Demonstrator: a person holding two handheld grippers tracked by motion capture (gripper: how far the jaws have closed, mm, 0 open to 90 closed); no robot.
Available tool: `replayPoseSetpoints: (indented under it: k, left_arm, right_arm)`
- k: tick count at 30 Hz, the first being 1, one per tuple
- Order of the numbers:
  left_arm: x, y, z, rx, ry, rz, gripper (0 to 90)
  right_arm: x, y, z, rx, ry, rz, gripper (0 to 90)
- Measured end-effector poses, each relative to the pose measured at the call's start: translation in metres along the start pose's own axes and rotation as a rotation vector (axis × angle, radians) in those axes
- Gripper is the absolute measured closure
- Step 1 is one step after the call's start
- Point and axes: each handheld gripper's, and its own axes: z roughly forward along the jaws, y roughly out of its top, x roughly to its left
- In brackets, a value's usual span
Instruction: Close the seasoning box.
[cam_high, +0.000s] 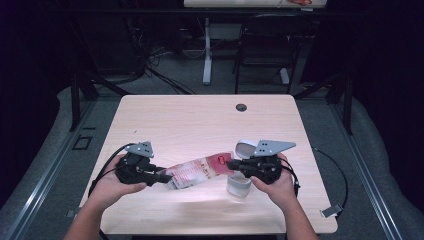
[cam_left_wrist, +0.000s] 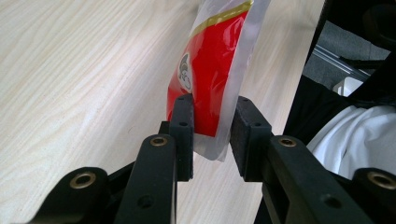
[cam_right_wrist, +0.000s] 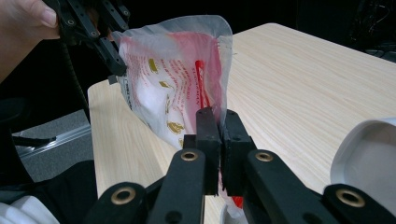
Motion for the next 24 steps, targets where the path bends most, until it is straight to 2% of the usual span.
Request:
replayPoseSetpoints:
  k: [24]
  left_arm:
    - [-0.002, 0.013, -0.008, -0.006, 0.011, 0.009, 72.6]
  right_arm:
    - [-0.002, -0.002, -0.004, -0.004, -0.017, 0.002, 88.0]
